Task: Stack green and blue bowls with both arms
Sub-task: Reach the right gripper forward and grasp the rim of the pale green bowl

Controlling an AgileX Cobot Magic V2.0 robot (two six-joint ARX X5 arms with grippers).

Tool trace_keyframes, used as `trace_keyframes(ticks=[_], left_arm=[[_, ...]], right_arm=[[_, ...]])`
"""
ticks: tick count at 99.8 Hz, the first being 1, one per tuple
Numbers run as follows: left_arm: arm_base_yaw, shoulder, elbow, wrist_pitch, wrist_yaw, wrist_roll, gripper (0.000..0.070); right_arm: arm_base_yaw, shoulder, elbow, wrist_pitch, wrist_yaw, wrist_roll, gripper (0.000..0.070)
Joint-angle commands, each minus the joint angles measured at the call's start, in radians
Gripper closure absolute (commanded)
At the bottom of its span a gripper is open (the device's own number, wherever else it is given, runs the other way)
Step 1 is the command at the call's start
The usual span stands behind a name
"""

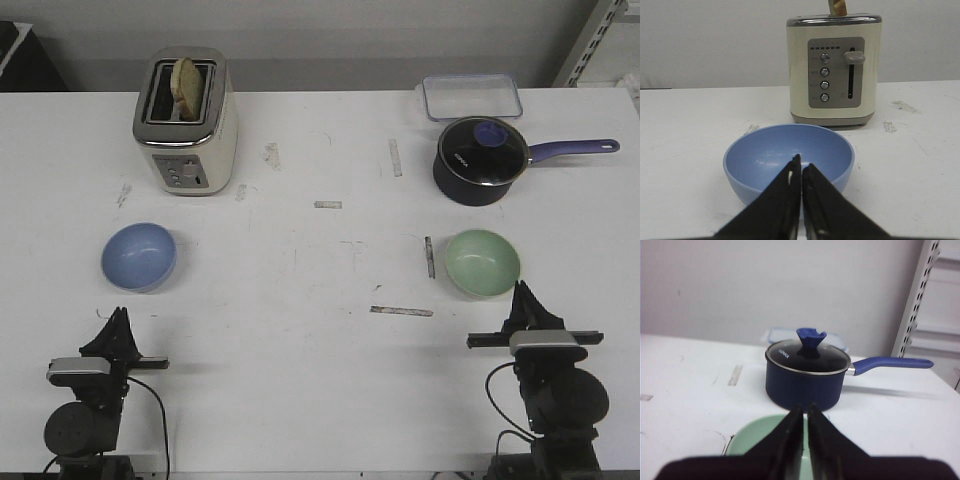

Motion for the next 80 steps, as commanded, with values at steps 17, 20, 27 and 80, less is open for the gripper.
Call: trace_keyframes(ticks=[17, 20, 27, 80], left_arm=[[0.001, -0.002, -0.021, 0.015, -0.002, 0.012, 0.0699], [0.001, -0.002, -0.021, 0.015, -0.002, 0.012, 0.0699], [0.001, -0.002, -0.021, 0.015, -0.002, 0.012, 0.0699], [0.001, -0.002, -0.021, 0.015, -0.002, 0.012, 0.0699]], right_arm=[[0.0, 0.263, 0.173, -0.125, -0.001, 0.057, 0.0691], [0.0, 0.295, 0.199, -0.15, -0.001, 0.069, 0.0691], [0.0, 0.363, 0.257, -0.209, -0.001, 0.088, 0.0691], [-0.082, 0.829, 0.672, -0.613, -0.145, 0.187, 0.0681]])
